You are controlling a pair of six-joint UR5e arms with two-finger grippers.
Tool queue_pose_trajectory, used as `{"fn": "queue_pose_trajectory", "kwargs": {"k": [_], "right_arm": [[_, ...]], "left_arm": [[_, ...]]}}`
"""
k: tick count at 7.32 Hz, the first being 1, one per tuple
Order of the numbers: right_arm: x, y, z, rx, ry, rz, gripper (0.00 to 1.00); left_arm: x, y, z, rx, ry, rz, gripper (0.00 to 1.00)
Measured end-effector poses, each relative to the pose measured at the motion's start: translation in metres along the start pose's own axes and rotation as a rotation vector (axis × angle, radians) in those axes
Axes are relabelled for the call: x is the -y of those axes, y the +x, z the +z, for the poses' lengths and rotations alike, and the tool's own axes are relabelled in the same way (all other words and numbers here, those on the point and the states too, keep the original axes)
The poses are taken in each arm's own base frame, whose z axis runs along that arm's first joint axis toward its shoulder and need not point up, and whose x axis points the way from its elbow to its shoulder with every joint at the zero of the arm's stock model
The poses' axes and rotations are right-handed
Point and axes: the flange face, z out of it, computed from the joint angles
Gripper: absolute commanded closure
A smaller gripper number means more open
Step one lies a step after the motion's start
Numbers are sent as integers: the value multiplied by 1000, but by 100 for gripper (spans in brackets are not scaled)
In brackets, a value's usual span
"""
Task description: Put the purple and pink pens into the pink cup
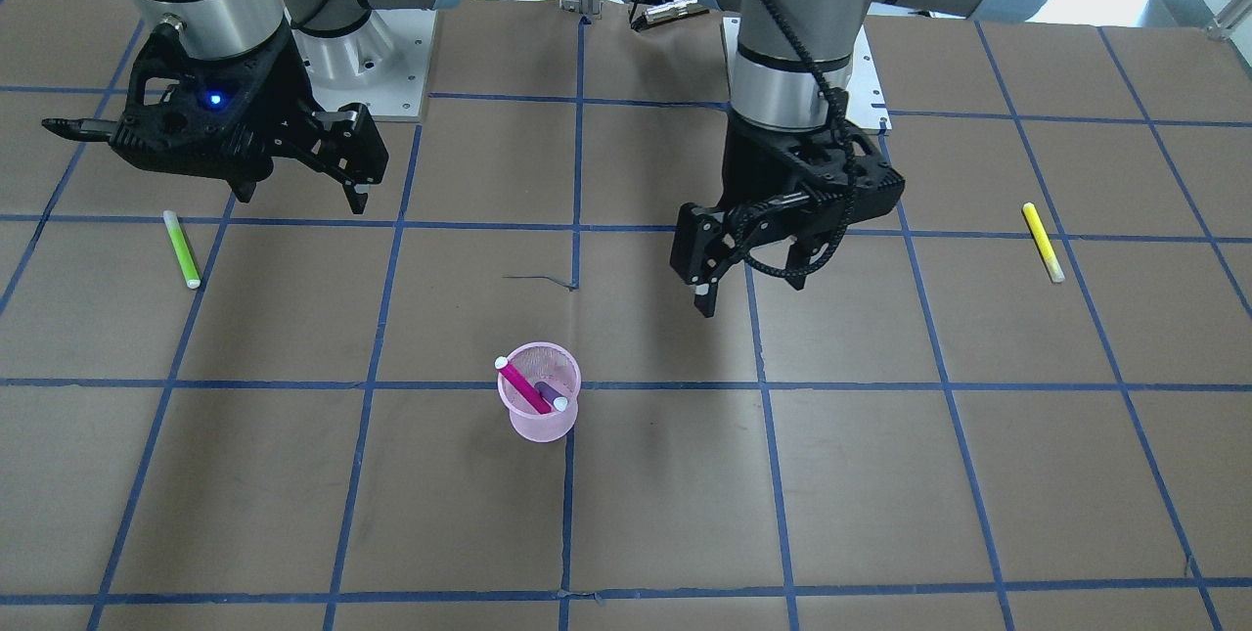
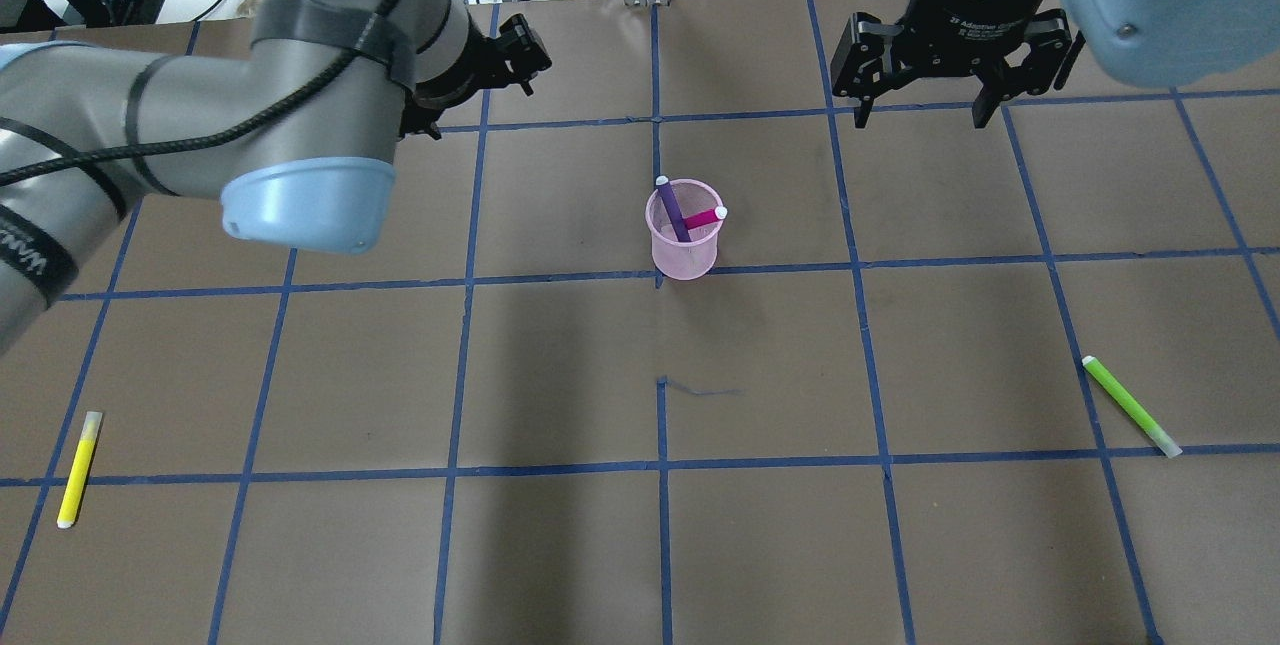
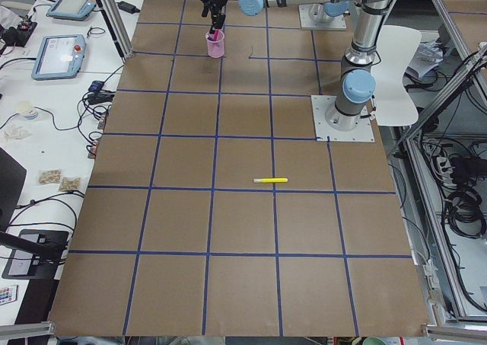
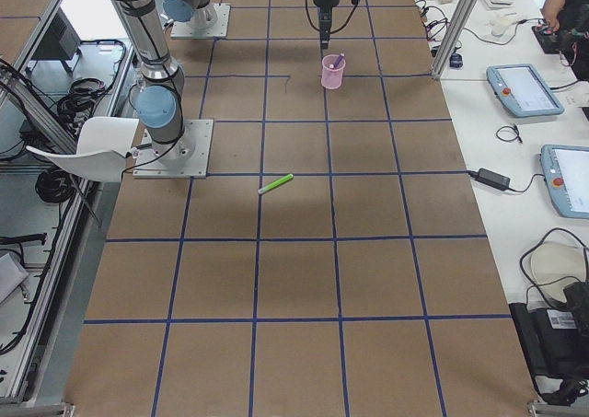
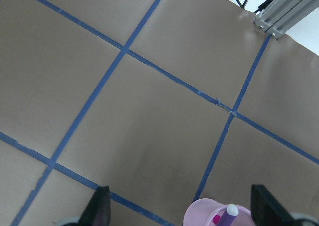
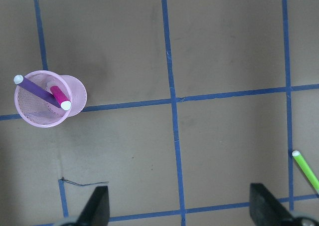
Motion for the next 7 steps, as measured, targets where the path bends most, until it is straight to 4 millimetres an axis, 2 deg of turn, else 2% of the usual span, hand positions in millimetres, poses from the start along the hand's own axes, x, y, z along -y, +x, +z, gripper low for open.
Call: {"fn": "queue_pose_trajectory", "kwargs": {"k": [3,5,7], "right_arm": [[0,0,0,1,-1,0,0],[0,0,0,1,-1,0,0],[-1,0,0,1,-1,0,0]], "left_arm": [[42,-69,-38,28,-180,189,0],[46,-90,-55,19,-227,300,0],[45,-99,-60,9,-253,452,0]]}}
